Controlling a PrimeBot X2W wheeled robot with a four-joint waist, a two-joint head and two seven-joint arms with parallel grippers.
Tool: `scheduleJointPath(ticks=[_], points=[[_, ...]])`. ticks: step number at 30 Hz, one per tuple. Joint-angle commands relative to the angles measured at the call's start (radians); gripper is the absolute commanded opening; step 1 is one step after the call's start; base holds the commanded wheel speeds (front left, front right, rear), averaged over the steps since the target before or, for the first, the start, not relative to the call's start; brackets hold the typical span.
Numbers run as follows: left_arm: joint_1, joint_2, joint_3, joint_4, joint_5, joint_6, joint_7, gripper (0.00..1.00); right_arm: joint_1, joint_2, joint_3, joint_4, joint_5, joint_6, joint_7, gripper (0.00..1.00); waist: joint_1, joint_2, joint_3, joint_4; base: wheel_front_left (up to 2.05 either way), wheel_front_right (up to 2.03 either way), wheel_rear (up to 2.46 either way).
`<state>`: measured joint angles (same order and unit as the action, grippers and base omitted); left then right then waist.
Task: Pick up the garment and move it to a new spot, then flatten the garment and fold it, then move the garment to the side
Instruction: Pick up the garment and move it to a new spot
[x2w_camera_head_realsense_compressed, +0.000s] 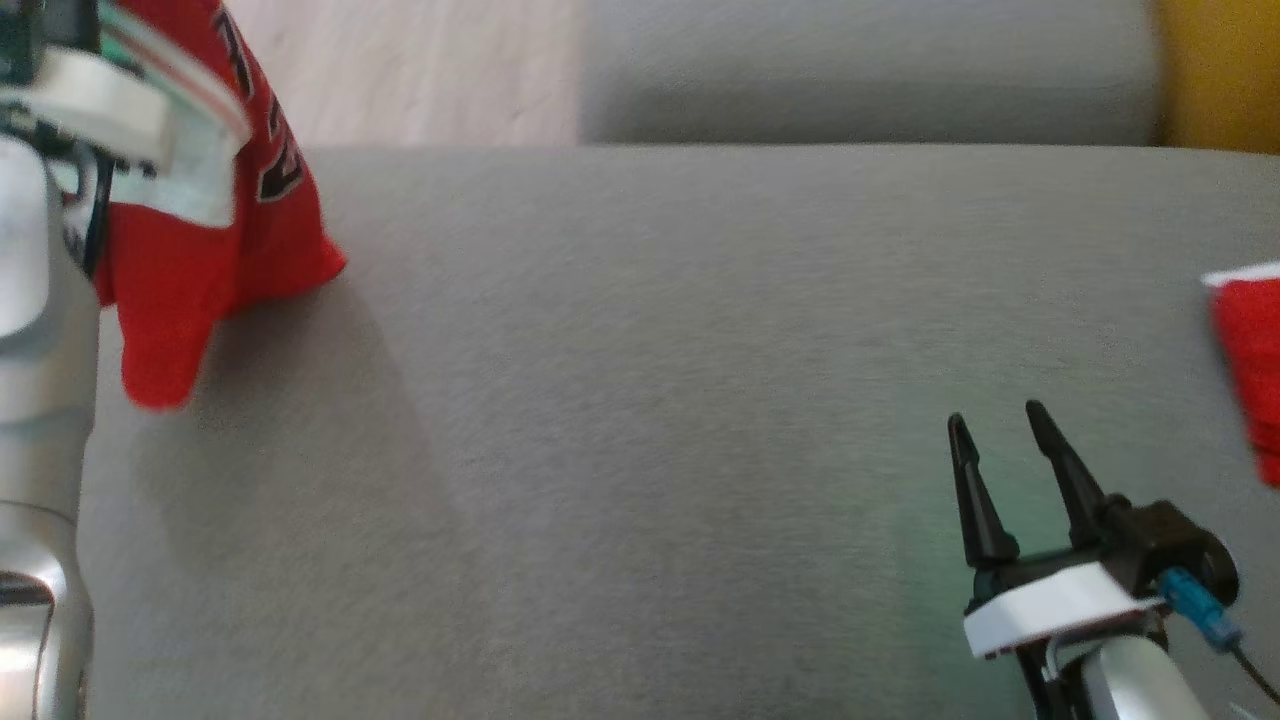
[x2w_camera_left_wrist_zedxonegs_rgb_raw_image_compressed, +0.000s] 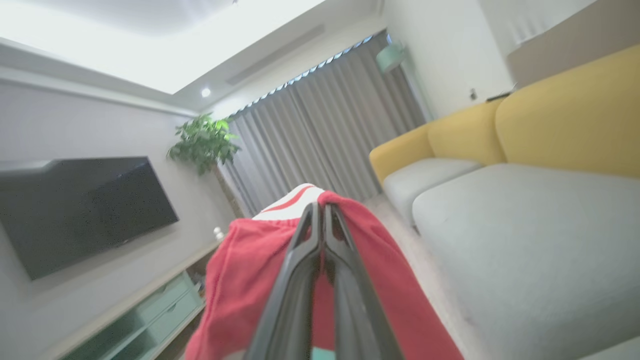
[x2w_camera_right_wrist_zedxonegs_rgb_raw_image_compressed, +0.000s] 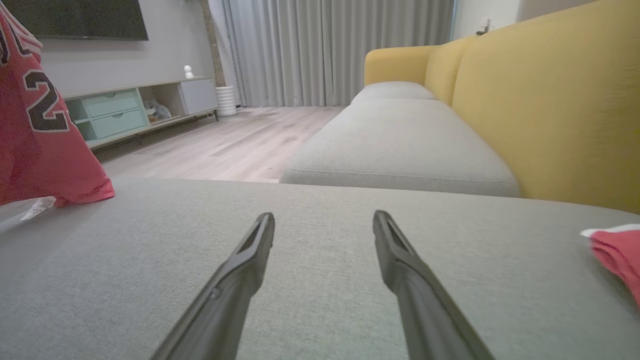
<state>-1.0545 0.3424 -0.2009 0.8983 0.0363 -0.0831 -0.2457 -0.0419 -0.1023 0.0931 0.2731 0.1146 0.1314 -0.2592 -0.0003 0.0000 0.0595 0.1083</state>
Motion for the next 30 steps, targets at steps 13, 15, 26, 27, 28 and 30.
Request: scheduleJointPath(ticks=[13,15,26,27,28,30], points=[[0.001,-0.002,-0.067,-0.439,-0.036,-0.033,0.165,0.0,-0.003,0.038,0.011,-0.053,-0.009,-0.001,-0.003,1.0,0.0003,0.0,-0.106,-0.281,0.0,0.0,0.0],[0.049,-0.021,-0.088,-0.482,-0.036,-0.029,0.172,0.0,0.0,0.042,0.011,-0.052,-0.007,-0.001,-0.003,1.0,0.0003,0.0,-0.105,-0.301,0.0,0.0,0.0],[0.459,-0.186,-0.338,-0.503,-0.011,-0.02,0.036,0.0,0.0,0.051,0.039,-0.046,0.015,-0.001,-0.003,1.0,0.0003,0.0,-0.06,-0.354,0.0,0.0,0.0],[0.493,-0.209,-0.364,-0.473,-0.011,-0.018,0.022,0.0,-0.001,0.052,0.045,-0.043,0.019,-0.001,-0.003,1.0,0.0003,0.0,-0.05,-0.351,0.0,0.0,0.0],[0.519,-0.227,-0.389,-0.44,-0.01,-0.017,0.009,0.0,-0.003,0.052,0.054,-0.039,0.024,-0.001,-0.003,1.0,0.0003,0.0,-0.039,-0.35,0.0,0.0,0.0],[0.56,-0.254,-0.427,-0.374,-0.013,-0.009,-0.007,0.31,-0.011,0.052,0.081,-0.028,0.029,-0.001,-0.003,1.0,0.0003,0.0,-0.019,-0.35,0.0,0.0,0.0]])
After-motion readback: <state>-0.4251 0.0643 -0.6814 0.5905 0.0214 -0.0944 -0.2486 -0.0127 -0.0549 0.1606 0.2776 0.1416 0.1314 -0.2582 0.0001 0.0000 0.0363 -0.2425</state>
